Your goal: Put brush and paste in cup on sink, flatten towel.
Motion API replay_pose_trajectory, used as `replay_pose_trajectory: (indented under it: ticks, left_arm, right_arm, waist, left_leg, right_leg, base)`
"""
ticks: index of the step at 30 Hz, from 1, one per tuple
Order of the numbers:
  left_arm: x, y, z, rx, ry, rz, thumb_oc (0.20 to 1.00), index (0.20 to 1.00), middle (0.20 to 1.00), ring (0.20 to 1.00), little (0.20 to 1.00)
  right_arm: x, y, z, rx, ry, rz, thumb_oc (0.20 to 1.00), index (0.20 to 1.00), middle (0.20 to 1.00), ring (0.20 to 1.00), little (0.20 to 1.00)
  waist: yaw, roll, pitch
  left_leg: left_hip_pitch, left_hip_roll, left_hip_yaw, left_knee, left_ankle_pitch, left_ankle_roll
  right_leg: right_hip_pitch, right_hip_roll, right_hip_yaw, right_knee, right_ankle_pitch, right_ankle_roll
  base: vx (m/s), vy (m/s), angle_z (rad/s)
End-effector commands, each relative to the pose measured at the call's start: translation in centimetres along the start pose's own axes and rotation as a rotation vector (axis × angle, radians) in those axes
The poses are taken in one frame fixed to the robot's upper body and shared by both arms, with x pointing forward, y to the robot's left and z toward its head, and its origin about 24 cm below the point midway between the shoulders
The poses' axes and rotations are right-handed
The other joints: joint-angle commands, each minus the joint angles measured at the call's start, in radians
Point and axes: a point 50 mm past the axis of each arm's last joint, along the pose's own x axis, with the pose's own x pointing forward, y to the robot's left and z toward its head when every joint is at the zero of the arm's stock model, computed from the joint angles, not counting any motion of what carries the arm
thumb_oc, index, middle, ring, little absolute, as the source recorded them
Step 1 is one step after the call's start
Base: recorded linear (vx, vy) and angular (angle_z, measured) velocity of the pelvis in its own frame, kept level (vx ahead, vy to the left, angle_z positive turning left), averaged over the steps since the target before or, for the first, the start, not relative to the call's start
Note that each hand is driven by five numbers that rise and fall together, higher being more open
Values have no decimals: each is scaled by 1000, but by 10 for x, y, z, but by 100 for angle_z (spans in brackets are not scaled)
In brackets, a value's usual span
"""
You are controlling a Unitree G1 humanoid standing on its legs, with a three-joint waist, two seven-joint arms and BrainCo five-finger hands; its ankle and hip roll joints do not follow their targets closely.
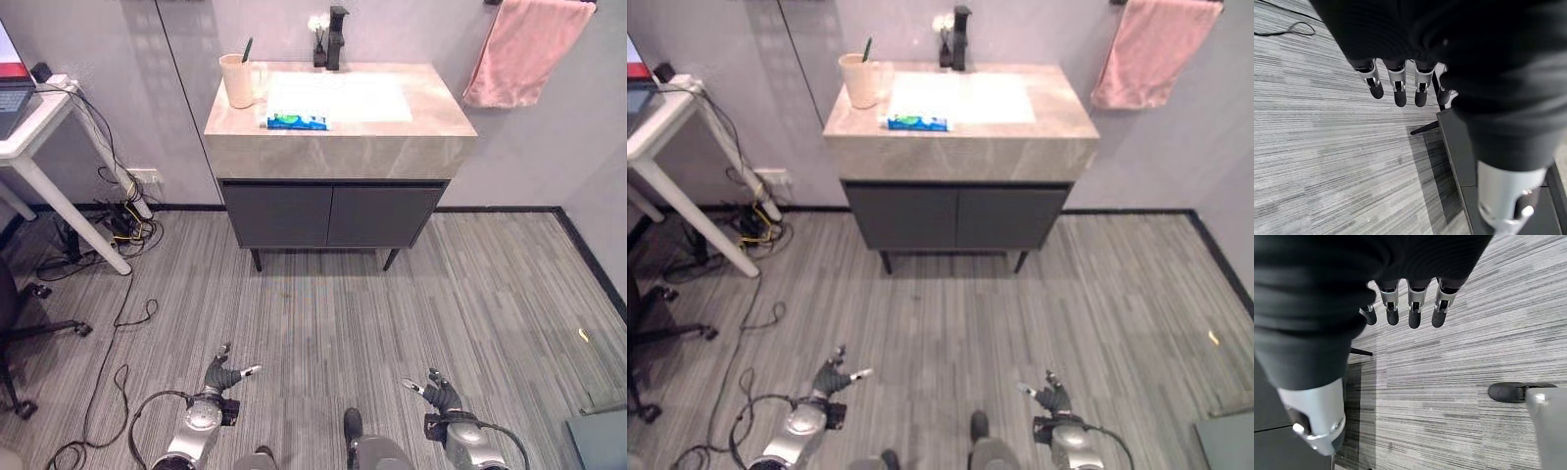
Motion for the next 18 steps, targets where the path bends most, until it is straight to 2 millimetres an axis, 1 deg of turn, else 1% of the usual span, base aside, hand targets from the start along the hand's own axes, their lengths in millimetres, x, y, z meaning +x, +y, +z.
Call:
replay_pose_trajectory:
  ticks: [1,7,18]
  left_arm:
    - [3,14,10,-29,-52,38,1000,1000,1000,1000,1000]
    - [3,14,14,6,-73,22,1000,1000,1000,1000,1000]
    - [3,17,18,67,-88,12,1000,1000,1000,1000,1000]
  right_arm:
    - [5,0,23,35,-92,-2,1000,1000,1000,1000,1000]
    - [7,4,30,83,-102,10,1000,1000,1000,1000,1000]
    - [7,10,24,100,-74,19,1000,1000,1000,1000,1000]
  waist:
    - [2,-15,-10]
    - [6,-17,1]
    - [12,-26,21]
  left_leg:
    - [-65,-10,-63,128,-46,11]
    - [-62,-36,-44,120,-55,32]
    - [-50,-83,-24,104,-67,63]
  right_leg:
    - [17,-35,-16,105,-73,69]
    - [11,-58,10,90,-54,78]
    - [20,-92,47,55,-18,97]
  base:
    - [-46,62,6]
    - [-21,92,1]
    - [4,98,0]
